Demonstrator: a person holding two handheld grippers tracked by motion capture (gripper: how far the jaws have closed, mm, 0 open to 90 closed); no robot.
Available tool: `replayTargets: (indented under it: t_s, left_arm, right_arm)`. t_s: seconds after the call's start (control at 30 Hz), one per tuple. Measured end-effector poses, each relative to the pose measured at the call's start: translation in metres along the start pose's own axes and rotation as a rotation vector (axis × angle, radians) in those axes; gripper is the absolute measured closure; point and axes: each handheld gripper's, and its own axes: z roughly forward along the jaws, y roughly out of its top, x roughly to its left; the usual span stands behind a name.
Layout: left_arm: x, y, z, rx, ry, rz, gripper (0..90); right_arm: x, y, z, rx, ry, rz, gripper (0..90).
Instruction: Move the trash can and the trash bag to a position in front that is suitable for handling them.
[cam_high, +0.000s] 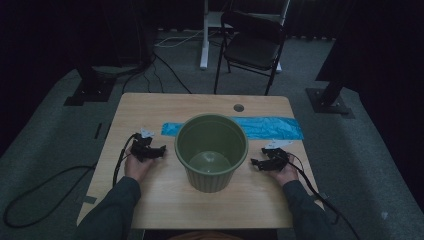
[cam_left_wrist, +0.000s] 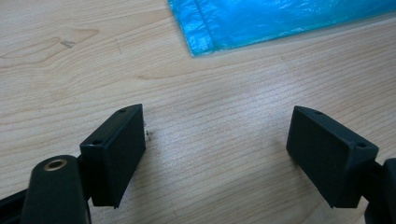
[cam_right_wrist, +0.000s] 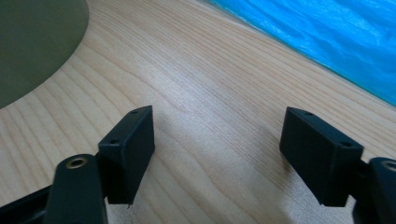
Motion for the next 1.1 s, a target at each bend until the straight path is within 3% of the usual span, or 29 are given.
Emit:
replayTargets:
  t_s: [0.07, 0.1, 0.17, 0.23, 0.27, 0.3, 0.37, 0.43, 0.5, 0.6, 0.77, 0.9, 1.1]
  left_arm:
    - [0.000, 0.000, 0.000, 0.001, 0.002, -0.003, 19.5]
    - [-0.001, 0.000, 0.000, -0.001, 0.009, -0.011, 19.4]
    - [-0.002, -0.001, 0.000, -0.001, 0.014, -0.016, 19.5]
    - [-0.002, -0.001, 0.000, -0.001, 0.015, -0.016, 19.8]
    - [-0.002, -0.001, -0.004, -0.003, -0.007, 0.001, 34.7]
    - [-0.003, -0.001, -0.007, 0.004, -0.029, 0.019, 40.1]
    - [-0.003, -0.001, -0.008, 0.006, -0.049, 0.019, 46.6]
    - [-0.004, -0.001, -0.012, 0.010, -0.118, 0.019, 50.0]
    - [-0.008, 0.001, -0.017, -0.003, -0.146, 0.032, 50.4]
    - [-0.018, 0.003, -0.027, -0.008, -0.216, 0.057, 51.3]
    - [-0.031, 0.006, -0.044, -0.040, -0.282, 0.085, 51.3]
    - [-0.042, 0.005, -0.059, -0.065, -0.302, 0.110, 51.2]
    - [-0.058, 0.001, -0.070, -0.059, -0.336, 0.158, 51.1]
  right_arm:
    - [0.000, 0.000, 0.000, 0.001, 0.001, -0.002, 27.3]
    - [0.000, 0.001, -0.001, 0.007, -0.007, 0.006, 33.5]
    - [0.001, 0.003, -0.003, 0.026, -0.021, 0.021, 37.5]
    - [0.001, 0.003, -0.003, 0.026, -0.021, 0.021, 37.5]
    - [0.003, 0.007, -0.003, 0.060, -0.033, 0.033, 39.1]
    - [0.003, 0.009, -0.003, 0.073, -0.035, 0.036, 41.0]
    - [0.005, 0.012, -0.003, 0.089, -0.029, 0.040, 44.1]
    - [0.006, 0.014, -0.004, 0.087, -0.022, 0.037, 44.1]
    - [0.012, 0.020, -0.007, 0.073, 0.021, 0.024, 44.4]
    - [0.023, 0.029, -0.011, 0.045, 0.031, -0.004, 45.3]
    - [0.040, 0.043, -0.014, 0.009, 0.065, -0.038, 46.3]
    - [0.051, 0.051, -0.016, -0.009, 0.091, -0.063, 47.6]
    - [0.060, 0.055, -0.017, -0.005, 0.137, -0.081, 52.4]
